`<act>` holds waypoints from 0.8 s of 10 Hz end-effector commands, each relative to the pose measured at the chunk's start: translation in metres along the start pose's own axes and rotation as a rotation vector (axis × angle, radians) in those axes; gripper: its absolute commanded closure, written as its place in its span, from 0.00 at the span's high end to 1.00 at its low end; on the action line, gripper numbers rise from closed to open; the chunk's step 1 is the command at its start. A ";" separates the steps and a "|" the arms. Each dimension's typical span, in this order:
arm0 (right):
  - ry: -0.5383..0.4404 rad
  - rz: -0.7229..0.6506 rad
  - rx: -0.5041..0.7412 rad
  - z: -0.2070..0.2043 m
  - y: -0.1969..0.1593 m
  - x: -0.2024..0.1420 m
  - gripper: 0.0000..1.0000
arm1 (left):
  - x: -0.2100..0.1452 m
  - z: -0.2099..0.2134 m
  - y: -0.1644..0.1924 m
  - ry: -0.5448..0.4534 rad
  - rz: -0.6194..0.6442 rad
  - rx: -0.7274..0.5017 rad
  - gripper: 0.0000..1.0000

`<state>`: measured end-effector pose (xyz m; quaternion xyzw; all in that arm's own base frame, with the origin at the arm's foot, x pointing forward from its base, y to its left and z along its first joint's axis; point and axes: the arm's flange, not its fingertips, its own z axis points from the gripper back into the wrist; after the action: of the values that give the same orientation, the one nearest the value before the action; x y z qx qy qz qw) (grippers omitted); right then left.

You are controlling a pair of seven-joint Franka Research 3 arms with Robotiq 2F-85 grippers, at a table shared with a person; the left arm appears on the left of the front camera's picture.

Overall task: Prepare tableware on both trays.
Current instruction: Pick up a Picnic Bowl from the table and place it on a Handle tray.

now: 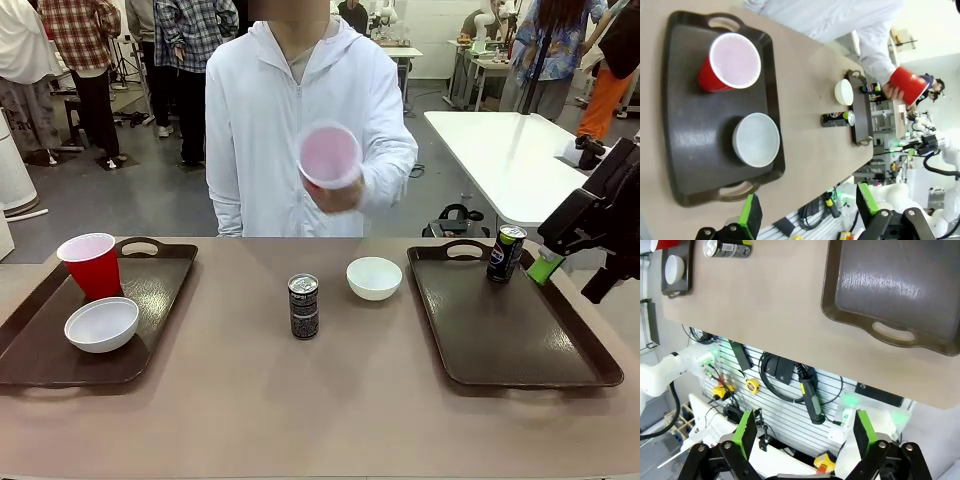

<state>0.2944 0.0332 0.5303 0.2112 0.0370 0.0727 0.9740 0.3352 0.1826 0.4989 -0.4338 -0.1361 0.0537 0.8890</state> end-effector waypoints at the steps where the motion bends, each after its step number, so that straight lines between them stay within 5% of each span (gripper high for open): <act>1: -0.010 -0.001 -0.004 0.004 0.003 -0.009 1.00 | 0.008 0.010 0.003 -0.021 0.026 -0.013 1.00; 4: -0.011 0.005 -0.002 0.004 0.002 -0.004 1.00 | 0.004 0.007 0.004 -0.004 0.017 0.004 1.00; 8: -0.012 0.027 -0.214 -0.034 0.071 0.044 1.00 | 0.004 0.007 0.004 -0.004 0.017 0.004 1.00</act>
<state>0.3014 0.1002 0.5290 0.1440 0.0153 0.0949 0.9849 0.3381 0.1907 0.5003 -0.4243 -0.1297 0.0661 0.8937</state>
